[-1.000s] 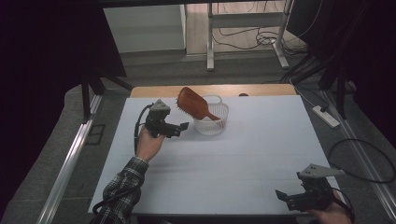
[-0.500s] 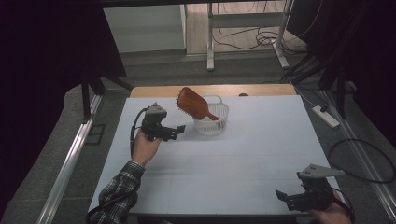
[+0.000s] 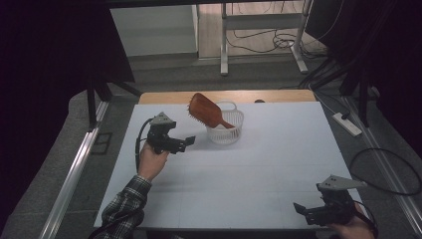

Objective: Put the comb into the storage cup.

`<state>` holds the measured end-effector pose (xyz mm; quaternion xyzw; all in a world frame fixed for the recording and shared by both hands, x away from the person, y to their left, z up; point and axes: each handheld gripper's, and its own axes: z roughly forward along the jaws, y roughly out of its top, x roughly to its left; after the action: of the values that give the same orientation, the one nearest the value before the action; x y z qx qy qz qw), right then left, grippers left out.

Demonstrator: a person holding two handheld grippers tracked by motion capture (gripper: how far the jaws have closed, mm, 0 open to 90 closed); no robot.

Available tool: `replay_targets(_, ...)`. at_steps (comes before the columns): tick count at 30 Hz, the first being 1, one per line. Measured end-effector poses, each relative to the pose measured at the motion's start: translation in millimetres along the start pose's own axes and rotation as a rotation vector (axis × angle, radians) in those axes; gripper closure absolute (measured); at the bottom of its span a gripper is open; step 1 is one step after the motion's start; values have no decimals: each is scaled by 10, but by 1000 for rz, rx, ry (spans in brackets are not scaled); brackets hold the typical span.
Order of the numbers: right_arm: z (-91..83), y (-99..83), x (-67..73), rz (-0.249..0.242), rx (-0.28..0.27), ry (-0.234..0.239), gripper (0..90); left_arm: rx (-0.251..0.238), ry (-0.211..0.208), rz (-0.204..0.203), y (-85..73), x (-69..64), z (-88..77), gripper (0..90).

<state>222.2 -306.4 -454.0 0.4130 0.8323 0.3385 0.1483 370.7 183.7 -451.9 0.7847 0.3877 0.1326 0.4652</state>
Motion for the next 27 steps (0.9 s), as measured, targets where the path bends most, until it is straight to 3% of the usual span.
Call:
replay_targets(19,-3,-1,5,-3,-3,-4,0,-10,-4,-2,-119,-28,-154,3)
replay_targets(27,-2,0,8,-5,-2,-3,0,-22,-11,-35,-179,-34,-250,5)
